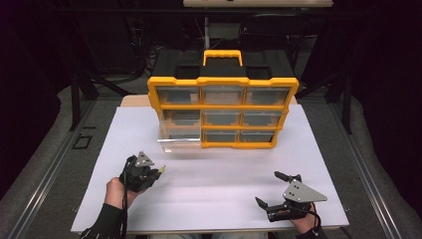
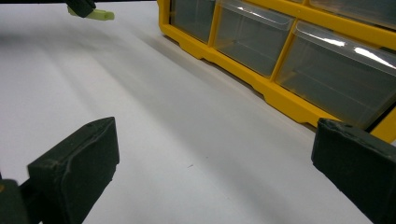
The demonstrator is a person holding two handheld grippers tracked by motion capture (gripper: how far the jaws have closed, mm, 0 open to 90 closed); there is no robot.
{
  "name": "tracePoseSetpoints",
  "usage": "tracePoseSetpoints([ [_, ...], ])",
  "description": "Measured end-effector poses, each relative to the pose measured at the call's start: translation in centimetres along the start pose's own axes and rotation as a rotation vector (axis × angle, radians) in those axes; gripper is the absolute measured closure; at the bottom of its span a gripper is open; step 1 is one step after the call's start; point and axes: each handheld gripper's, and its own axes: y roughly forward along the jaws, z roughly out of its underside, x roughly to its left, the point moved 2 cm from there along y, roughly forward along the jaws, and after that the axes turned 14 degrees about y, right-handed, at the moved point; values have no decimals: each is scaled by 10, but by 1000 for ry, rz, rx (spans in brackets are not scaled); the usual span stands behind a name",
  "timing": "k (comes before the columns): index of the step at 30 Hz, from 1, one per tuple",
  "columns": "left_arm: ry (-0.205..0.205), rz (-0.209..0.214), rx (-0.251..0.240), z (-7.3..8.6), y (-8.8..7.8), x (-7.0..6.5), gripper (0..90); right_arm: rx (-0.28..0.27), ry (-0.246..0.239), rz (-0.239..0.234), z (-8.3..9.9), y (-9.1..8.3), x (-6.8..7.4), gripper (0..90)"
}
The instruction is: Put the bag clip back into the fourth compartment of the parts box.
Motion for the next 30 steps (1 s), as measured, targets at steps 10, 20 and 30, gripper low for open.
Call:
tracePoseSetpoints([
  [10,23,12,19,-4,-18,17,807,12,4,-4,0,5,-1,6],
  [20,40,23,45,-6,-27,34,806,12,12,-9,1,3,-2,6],
  [30,53,38,65,-8,-33,48,806,17,10,-2,1,4,-3,6],
])
